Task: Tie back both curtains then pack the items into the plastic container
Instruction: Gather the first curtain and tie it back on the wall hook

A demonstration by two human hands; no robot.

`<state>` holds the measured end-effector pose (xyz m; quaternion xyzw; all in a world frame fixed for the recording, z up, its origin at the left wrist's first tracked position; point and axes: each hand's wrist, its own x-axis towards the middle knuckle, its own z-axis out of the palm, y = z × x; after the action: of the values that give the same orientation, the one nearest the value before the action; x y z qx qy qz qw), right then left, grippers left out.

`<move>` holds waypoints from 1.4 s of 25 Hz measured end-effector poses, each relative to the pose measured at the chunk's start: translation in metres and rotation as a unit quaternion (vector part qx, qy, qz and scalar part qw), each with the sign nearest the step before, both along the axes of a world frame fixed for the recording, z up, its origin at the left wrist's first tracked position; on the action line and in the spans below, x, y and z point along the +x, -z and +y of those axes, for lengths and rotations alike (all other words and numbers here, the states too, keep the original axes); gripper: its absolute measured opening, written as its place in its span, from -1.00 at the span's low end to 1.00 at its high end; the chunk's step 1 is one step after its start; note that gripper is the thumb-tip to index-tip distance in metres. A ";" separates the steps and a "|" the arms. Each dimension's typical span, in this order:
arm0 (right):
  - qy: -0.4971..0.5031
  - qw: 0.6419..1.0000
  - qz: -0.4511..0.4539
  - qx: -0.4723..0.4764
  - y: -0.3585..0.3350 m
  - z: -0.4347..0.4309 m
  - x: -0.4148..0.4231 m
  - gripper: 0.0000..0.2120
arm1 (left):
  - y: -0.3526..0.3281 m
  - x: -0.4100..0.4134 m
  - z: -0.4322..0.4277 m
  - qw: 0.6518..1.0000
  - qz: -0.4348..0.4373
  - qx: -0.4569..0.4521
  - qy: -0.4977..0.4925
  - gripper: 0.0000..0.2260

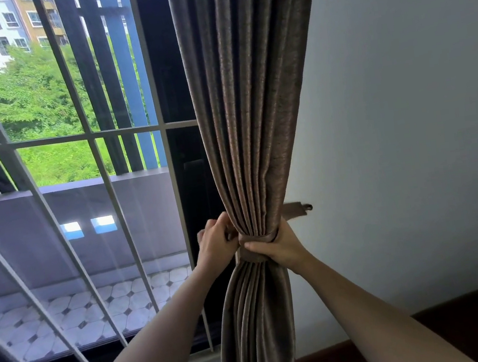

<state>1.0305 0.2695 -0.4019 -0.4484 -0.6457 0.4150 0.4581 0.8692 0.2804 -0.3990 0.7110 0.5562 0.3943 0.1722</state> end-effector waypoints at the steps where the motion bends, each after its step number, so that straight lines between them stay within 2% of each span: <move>1: 0.003 1.000 0.004 0.003 -0.002 -0.001 -0.001 -0.45 | -0.001 -0.006 0.003 0.999 0.045 0.008 0.002 -0.85; 4: -0.004 1.000 -0.002 0.008 -0.002 -0.003 -0.004 -0.48 | -0.008 -0.022 0.009 0.989 0.144 0.010 0.040 -0.83; 10: 0.001 1.000 -0.007 0.011 -0.002 -0.010 -0.005 -0.52 | -0.003 -0.034 0.001 0.990 0.105 0.049 0.082 -0.90; 13: -0.011 1.000 -0.021 0.014 -0.006 -0.011 -0.004 -0.53 | -0.001 -0.051 0.005 0.984 0.145 0.058 0.084 -0.77; 16: -0.022 0.999 -0.024 0.015 -0.007 -0.009 -0.006 -0.56 | -0.001 -0.062 0.002 0.985 0.159 0.026 0.052 -0.81; 20: -0.006 1.000 -0.024 0.018 -0.007 -0.012 -0.011 -0.54 | 0.013 -0.054 -0.028 0.998 0.065 0.026 -0.004 -0.77; 24: 0.022 0.998 -0.065 0.013 -0.012 -0.018 -0.012 -0.55 | 0.020 -0.025 -0.073 0.996 0.006 0.091 -0.011 -0.96; 25: 0.034 0.996 -0.084 0.020 -0.015 -0.018 -0.013 -0.53 | 0.020 -0.018 -0.080 0.995 -0.004 0.099 -0.011 -0.95; 27: 0.072 0.985 -0.148 0.046 -0.018 -0.015 -0.015 -0.46 | 0.021 -0.006 -0.088 0.997 -0.032 0.076 -0.008 -0.77; 29: 0.095 0.978 -0.187 0.013 -0.019 -0.012 -0.017 -0.36 | 0.024 0.001 -0.095 0.997 -0.072 0.036 -0.012 -0.64; 33: 0.060 0.981 -0.170 -0.072 -0.027 -0.012 -0.011 -0.39 | 0.029 0.010 -0.106 0.990 -0.134 0.032 -0.044 -0.70; 35: 0.030 0.978 -0.200 -0.054 -0.029 -0.016 -0.005 -0.46 | 0.030 0.016 -0.107 0.986 -0.155 0.043 -0.038 -0.75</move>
<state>1.0251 0.2538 -0.3731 -0.5654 -0.6871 0.3375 0.3069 0.8851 0.1731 -0.4286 0.6264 0.5321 0.5293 0.2109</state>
